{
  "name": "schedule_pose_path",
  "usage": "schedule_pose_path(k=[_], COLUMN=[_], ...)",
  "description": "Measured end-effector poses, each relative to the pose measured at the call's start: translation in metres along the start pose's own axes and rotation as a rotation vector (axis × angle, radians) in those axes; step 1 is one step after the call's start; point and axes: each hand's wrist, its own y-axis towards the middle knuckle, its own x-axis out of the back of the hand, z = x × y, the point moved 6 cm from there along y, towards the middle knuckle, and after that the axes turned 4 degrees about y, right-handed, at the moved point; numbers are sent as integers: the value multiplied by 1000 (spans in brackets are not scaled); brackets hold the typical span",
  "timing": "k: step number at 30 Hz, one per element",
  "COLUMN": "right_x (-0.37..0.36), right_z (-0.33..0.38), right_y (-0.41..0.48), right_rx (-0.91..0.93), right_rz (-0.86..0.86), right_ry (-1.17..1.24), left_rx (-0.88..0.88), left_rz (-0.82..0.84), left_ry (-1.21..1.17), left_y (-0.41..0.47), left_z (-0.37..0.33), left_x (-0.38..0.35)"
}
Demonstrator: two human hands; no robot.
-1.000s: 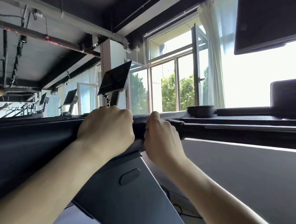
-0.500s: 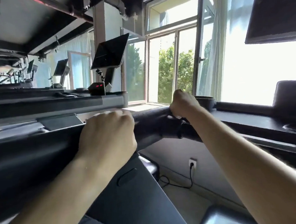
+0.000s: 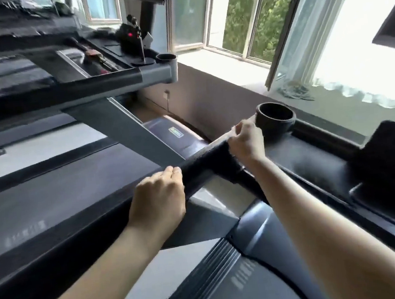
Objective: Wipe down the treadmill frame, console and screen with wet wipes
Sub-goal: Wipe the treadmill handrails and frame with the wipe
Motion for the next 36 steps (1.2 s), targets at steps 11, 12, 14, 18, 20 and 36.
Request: schedule_pose_path(k=[11,12,14,18,20,36], right_x=[-17,-15,-11,-9,-8,-35], right_z=[33,30,23,14,12,47], right_y=[-81,-82,-81,-73,-67,-112], right_rx=[73,106,168,156,163,271], right_rz=[162,187,196,215,207,270], right_ry=[229,228,194,178,182,275], left_rx=[273,290,322,347,382,581], left_rz=[244,244,250,260,299,455], left_ry=[-438,-458,-501,-512,-486,-433], left_y=[6,6,4,2,2,10], left_z=[33,33,32,32,30,36], left_x=[18,19,18,18,16,19])
